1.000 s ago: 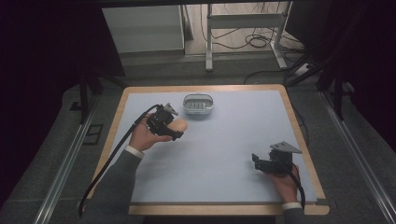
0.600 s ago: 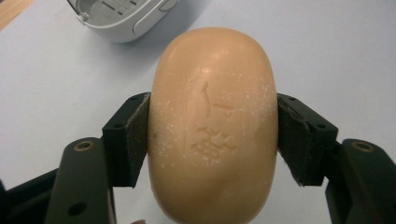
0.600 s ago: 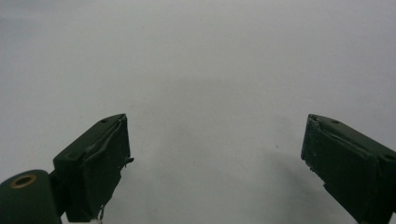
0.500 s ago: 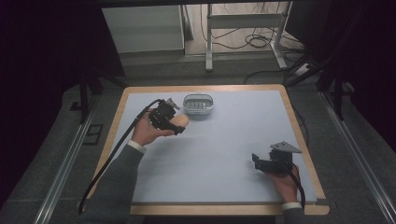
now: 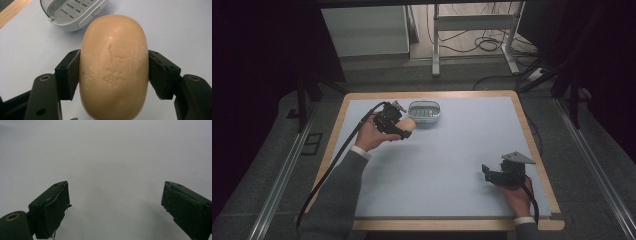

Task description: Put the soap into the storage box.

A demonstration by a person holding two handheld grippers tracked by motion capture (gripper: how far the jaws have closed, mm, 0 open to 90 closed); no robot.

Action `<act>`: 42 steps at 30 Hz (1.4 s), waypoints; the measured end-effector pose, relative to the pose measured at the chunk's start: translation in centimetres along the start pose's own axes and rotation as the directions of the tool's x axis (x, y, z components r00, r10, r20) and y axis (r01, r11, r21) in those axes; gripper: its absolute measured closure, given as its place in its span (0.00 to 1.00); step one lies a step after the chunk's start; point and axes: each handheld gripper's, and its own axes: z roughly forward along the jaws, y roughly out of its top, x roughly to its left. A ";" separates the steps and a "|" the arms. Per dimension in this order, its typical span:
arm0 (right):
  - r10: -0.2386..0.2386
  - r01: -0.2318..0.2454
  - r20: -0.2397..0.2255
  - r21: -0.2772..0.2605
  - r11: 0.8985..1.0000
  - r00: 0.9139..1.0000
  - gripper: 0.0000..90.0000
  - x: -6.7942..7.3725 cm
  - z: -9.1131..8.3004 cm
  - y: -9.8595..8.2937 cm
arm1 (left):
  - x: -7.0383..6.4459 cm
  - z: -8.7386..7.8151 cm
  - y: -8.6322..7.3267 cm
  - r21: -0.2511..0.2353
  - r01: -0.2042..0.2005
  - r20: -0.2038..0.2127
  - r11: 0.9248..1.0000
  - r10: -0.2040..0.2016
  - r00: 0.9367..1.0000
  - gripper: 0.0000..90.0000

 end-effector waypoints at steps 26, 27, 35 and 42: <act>0.000 0.000 0.002 0.004 1.000 1.000 0.09 0.0 0.0 0.0 | 1.6 1.7 2.1 0.016 -0.012 0.001 1.000 0.012 1.000 0.36; 0.000 0.000 0.002 0.004 1.000 1.000 0.09 0.0 0.0 0.0 | 1.7 1.7 2.2 0.014 -0.012 0.000 1.000 0.012 1.000 0.36; -0.001 0.001 0.001 0.006 1.000 1.000 0.09 0.0 0.0 0.0 | 2.2 1.8 3.0 0.016 -0.012 -0.010 1.000 0.012 1.000 0.36; 0.004 -0.004 0.002 0.004 1.000 1.000 0.09 0.0 0.0 0.0 | 2.5 2.2 3.7 0.021 -0.016 0.001 1.000 0.016 1.000 0.36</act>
